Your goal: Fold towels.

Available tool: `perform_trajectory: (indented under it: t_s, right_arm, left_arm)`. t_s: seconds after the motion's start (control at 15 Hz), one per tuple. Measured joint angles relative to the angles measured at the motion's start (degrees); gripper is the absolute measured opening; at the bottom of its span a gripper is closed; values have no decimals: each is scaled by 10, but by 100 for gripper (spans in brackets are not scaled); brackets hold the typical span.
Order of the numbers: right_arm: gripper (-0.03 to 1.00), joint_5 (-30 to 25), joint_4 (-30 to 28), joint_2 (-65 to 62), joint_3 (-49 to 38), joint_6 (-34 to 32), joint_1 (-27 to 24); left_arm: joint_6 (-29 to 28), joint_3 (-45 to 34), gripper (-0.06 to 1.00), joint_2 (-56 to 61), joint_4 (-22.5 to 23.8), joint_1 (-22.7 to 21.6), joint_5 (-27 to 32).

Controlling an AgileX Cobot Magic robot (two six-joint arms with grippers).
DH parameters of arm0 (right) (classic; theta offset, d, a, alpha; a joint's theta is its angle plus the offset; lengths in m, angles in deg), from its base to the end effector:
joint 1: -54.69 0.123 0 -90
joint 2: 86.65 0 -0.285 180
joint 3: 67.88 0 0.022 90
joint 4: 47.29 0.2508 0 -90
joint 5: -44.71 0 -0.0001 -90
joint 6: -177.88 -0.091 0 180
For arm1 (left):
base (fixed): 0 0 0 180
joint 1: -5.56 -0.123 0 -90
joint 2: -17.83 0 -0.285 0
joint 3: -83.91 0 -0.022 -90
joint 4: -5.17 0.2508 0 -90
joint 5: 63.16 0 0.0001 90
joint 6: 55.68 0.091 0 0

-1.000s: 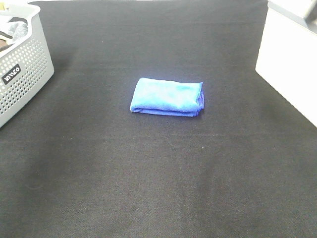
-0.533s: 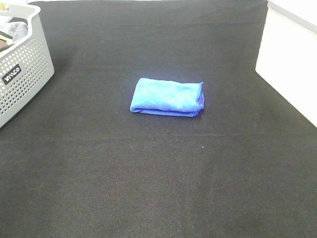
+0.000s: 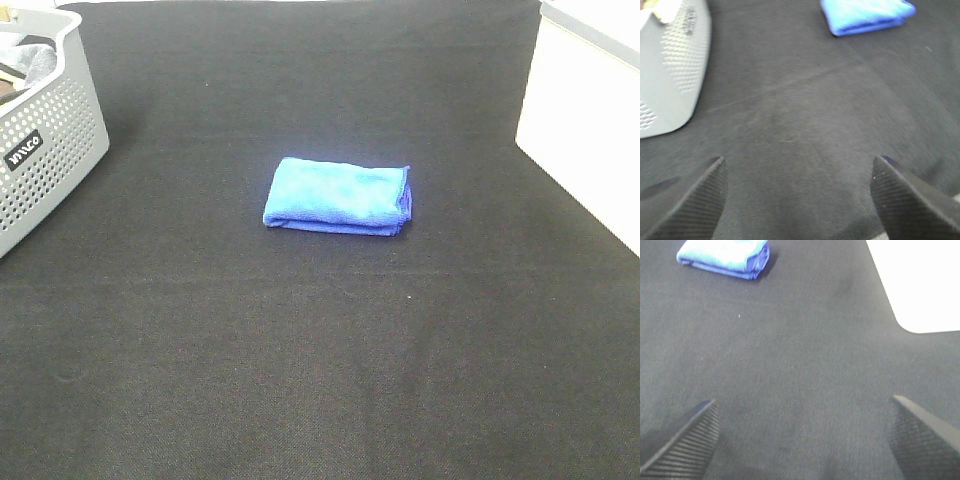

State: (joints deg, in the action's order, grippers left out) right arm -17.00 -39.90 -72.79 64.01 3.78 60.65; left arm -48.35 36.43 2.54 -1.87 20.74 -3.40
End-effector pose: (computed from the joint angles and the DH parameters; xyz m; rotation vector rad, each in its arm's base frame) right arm 0.0086 0.0113 0.2786 -0.2223 2.1436 0.1585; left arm 0.0114 -0.0131 0.2840 0.4139 2.1000 -0.2301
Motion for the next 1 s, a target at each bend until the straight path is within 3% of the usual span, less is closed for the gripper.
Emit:
perform_trajectory:
  t_s: [0.8, 0.93, 1.0]
  right_arm:
    - [85, 3, 0, -1, -1, 0, 1]
    - [85, 3, 0, -1, -1, 0, -10]
    - [85, 3, 1, -1, -1, 0, -48]
  left_arm:
    - [14, -10, 75, 0, -16, 0, 7]
    - [14, -10, 75, 1, -17, -26, 7]
    - [14, -10, 75, 1, -17, -81, 7]
